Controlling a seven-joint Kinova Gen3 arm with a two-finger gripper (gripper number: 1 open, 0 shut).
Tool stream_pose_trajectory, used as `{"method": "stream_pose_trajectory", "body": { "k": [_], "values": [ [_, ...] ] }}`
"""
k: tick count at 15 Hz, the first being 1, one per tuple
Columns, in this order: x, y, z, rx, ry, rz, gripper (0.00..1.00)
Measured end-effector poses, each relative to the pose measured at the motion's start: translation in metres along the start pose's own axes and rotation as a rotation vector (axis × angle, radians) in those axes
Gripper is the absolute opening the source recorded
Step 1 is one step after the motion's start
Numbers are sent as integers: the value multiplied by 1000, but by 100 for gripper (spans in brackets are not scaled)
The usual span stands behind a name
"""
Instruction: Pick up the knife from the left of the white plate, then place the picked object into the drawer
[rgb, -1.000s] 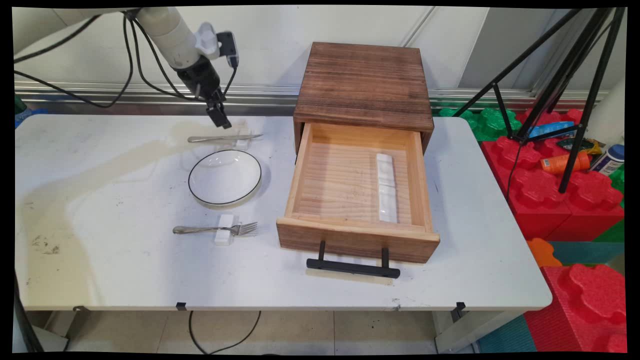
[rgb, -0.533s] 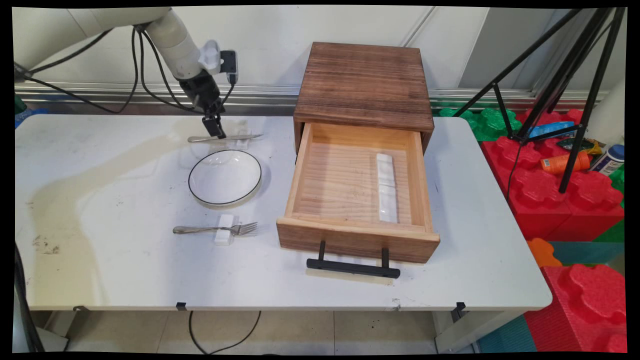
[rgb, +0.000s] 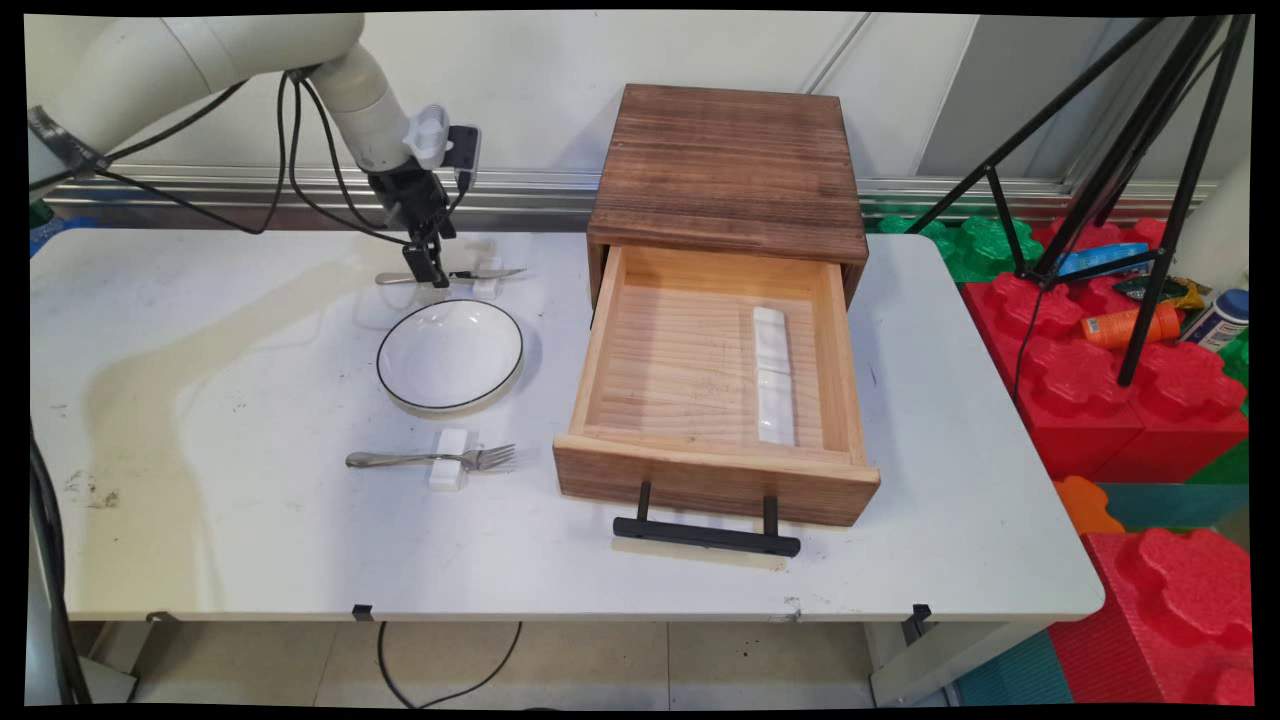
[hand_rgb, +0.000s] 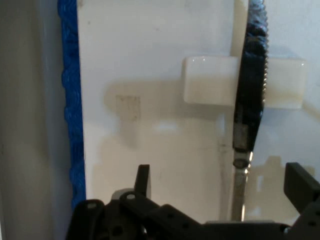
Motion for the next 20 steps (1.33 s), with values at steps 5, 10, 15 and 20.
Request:
{"method": "stream_pose_trajectory", "body": {
  "k": [5,10,15,20],
  "values": [
    [0,-6,11,-19,9,47,100],
    [2,-6,15,-38,27,78,0],
    [2,-2,12,-46,41,77,0],
    [-2,2,0,-28,38,30,0]
  ]
}}
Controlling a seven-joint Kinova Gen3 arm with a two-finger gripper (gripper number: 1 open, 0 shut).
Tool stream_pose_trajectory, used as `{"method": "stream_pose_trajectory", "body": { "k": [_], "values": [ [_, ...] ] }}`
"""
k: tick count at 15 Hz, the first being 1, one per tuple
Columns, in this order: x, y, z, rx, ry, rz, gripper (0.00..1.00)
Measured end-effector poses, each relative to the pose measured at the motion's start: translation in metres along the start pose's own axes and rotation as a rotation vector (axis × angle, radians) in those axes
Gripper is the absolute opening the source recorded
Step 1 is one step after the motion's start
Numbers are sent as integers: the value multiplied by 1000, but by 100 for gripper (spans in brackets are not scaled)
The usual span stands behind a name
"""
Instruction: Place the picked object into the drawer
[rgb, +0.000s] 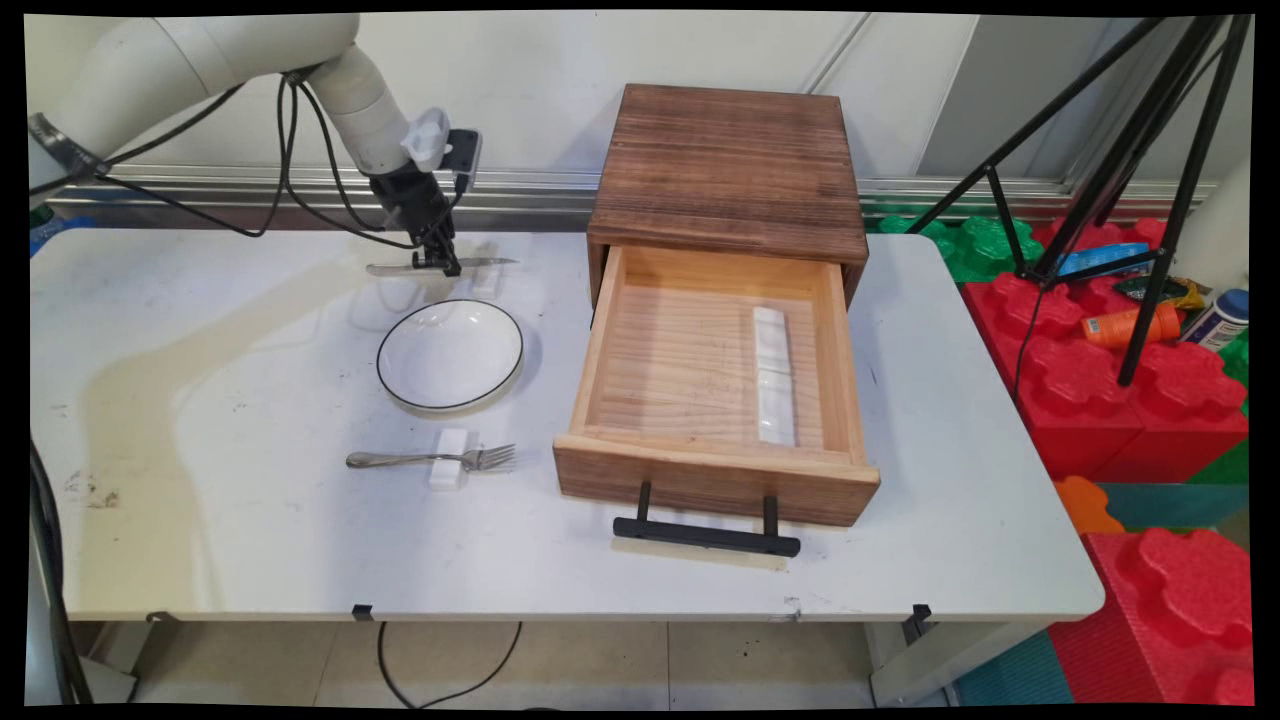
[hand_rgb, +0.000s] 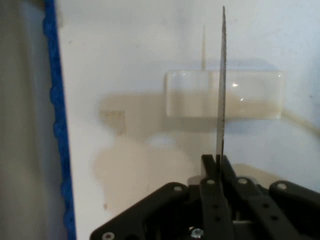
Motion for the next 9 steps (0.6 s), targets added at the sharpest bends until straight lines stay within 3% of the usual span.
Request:
{"method": "stream_pose_trajectory", "body": {
  "k": [9],
  "values": [
    [-5,17,-62,110,7,-175,0]
  ]
}}
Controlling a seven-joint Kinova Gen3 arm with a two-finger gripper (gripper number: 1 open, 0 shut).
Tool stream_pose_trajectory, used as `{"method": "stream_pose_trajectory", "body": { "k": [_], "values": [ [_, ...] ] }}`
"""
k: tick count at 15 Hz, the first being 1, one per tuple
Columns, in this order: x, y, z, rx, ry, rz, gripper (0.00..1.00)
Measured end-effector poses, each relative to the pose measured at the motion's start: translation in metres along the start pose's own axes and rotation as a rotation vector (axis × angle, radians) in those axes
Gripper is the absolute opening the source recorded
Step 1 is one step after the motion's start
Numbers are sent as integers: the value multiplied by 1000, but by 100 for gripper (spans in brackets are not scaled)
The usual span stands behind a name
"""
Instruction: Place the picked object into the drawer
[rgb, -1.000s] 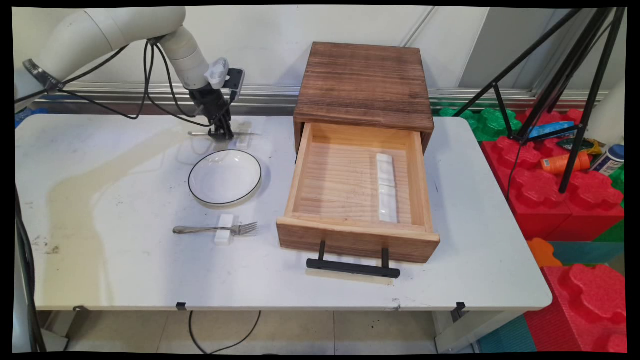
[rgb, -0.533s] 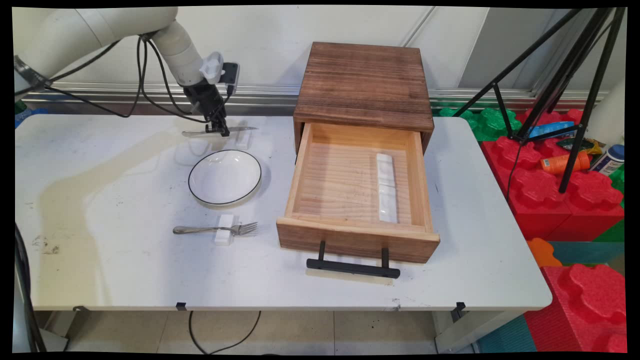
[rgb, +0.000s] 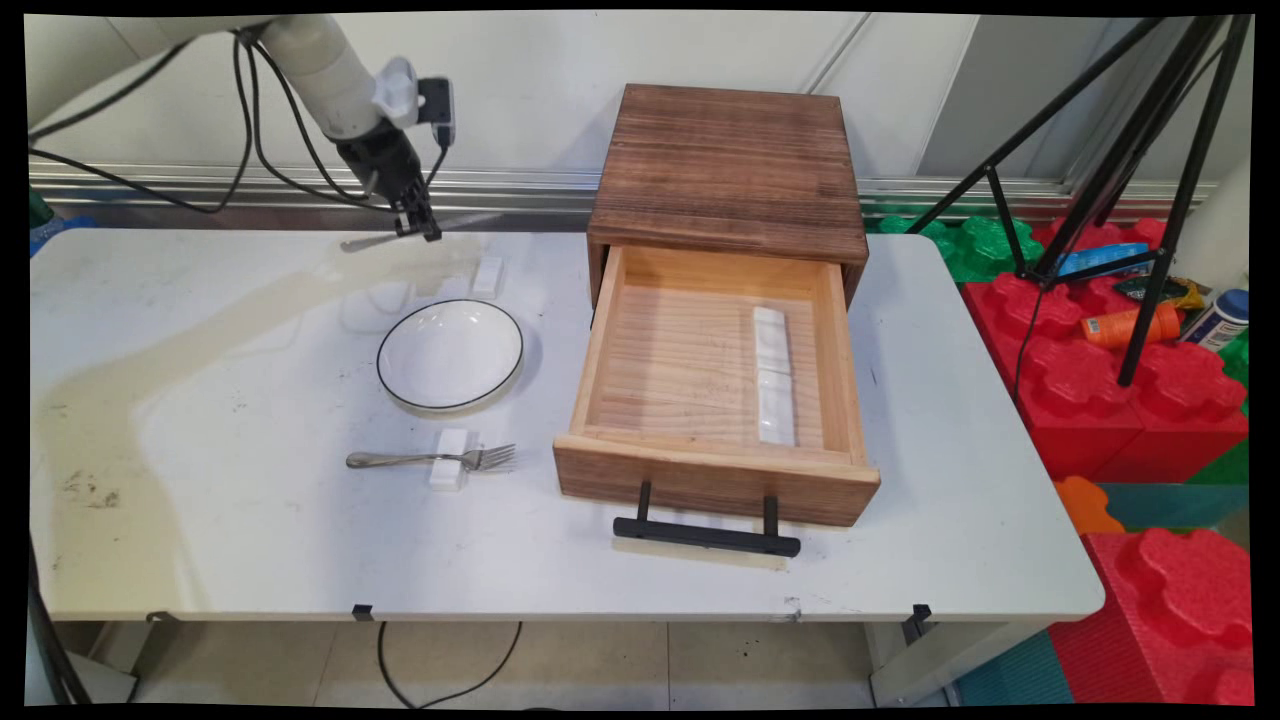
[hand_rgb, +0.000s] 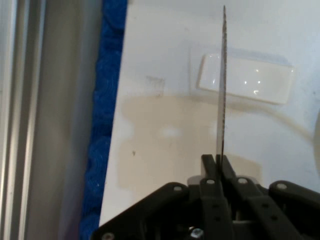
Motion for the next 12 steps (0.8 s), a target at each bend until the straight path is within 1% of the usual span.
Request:
{"method": "stream_pose_trajectory", "body": {
  "k": [2,6,9,12],
  "values": [
    [4,4,-19,21,16,-25,0],
    [24,15,-61,52,63,-47,0],
    [43,26,-90,61,100,-55,0],
    [61,38,-110,56,132,-46,0]
  ]
}}
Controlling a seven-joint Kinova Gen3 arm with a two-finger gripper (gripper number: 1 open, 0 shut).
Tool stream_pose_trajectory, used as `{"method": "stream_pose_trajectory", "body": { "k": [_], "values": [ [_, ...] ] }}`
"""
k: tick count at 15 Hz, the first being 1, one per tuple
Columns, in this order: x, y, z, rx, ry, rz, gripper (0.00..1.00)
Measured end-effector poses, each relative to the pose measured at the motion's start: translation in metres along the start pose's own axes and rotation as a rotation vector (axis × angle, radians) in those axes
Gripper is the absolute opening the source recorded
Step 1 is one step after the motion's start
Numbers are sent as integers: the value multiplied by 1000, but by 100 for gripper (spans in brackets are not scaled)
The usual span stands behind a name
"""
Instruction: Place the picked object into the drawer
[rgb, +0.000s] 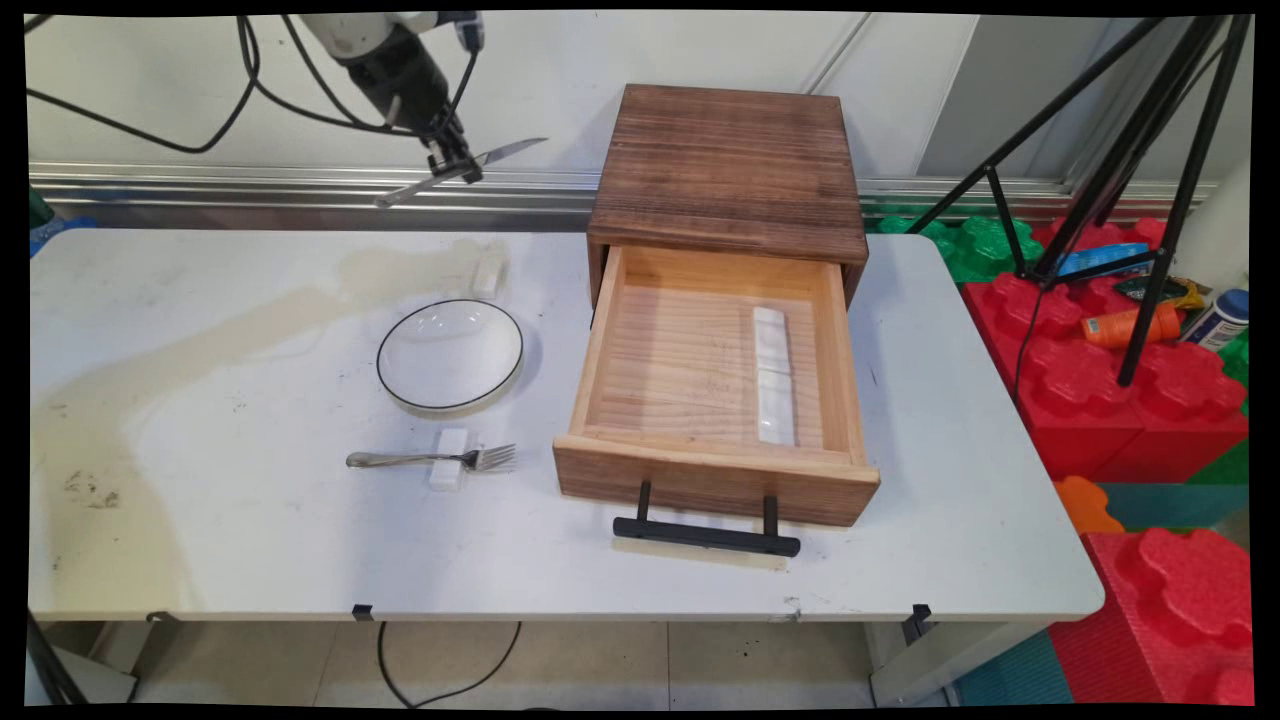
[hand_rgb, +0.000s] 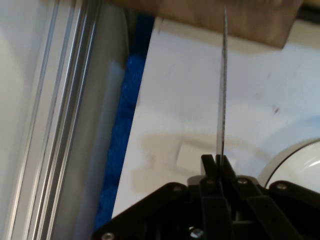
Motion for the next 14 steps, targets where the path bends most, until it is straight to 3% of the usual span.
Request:
{"method": "stream_pose_trajectory", "body": {
  "k": [6,14],
  "values": [
    [52,40,-31,-38,80,51,0],
    [115,86,-37,-95,156,98,0]
  ]
}}
